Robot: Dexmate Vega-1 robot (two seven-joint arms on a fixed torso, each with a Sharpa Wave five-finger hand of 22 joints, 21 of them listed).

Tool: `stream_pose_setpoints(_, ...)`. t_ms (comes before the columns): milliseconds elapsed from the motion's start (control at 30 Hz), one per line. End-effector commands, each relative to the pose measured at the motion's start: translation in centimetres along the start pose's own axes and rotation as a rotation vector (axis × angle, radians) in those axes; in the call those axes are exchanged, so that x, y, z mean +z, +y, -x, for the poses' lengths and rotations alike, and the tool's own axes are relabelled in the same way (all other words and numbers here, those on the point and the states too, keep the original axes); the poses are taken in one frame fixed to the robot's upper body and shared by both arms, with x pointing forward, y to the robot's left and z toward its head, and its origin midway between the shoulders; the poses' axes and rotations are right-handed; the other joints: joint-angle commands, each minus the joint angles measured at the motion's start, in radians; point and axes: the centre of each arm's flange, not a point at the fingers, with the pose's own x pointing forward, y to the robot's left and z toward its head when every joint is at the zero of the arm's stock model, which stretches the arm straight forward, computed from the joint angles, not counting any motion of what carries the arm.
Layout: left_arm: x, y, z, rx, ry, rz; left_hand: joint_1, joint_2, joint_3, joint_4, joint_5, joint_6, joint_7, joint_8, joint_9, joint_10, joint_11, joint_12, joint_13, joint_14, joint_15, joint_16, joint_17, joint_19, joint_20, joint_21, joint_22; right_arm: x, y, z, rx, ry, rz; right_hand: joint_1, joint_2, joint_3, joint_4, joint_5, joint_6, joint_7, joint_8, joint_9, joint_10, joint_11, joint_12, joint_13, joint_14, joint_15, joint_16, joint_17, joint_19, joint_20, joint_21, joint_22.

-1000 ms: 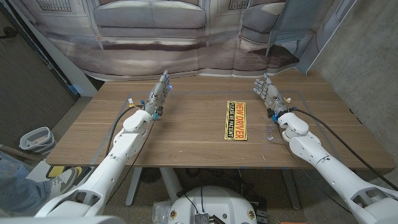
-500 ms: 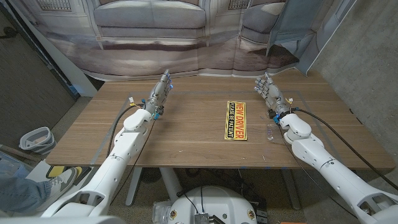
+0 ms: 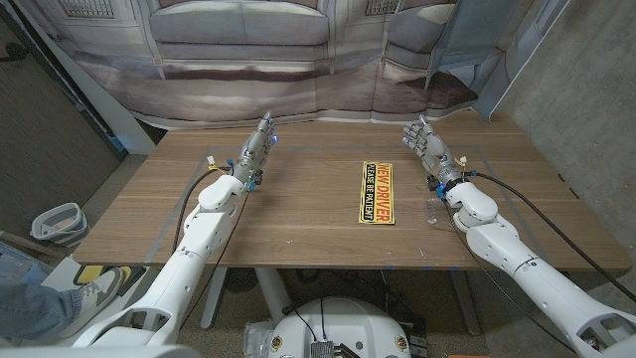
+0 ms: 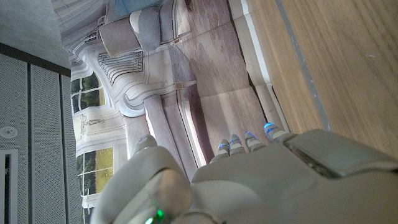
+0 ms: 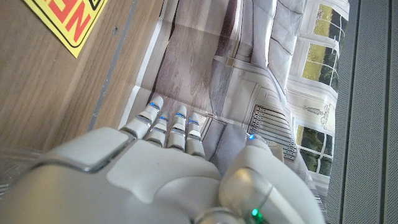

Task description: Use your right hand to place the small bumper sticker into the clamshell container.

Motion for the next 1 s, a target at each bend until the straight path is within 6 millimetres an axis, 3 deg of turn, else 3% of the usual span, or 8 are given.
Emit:
stream_pose_setpoints(33,0.5,-0.3,0.0,-0.01,-0.008,-0.008,0.01,0.003,-0.008,0.003,0.003,-0.008,0.0,0.004,0.006,-0.002,-0.003,0.003,0.002,-0.015,0.006,0.005,0.001,-0.033,-0.068,0.0,0.003,1.0,0.6,0.6,0.039,-0.033,0.03,0.011,0.001,0.004,-0.005,-0.002,0.007,-0.003,0.007,0.005,0.006,-0.002,0.0,0.003,0.013,-0.004,0.003,0.004,0.005,-0.022,-0.004,0.002)
stream_pose_setpoints(1000,0.9,-1.2,0.3,-0.023,-0.021,-0.014,0.013,0.007,-0.012,0.002,0.002,-0.005,0.0,0.005,0.006,0.001,-0.005,0.003,0.002,-0.014,0.006,0.005,0.002,-0.031,-0.065,-0.002,0.004,2.5,2.4,2.1,0.107,-0.091,0.109,0.027,0.001,0.007,-0.017,-0.004,0.019,-0.011,0.009,0.005,0.018,-0.012,-0.001,0.003,0.025,-0.012,0.004,0.004,0.011,-0.026,-0.009,0.002)
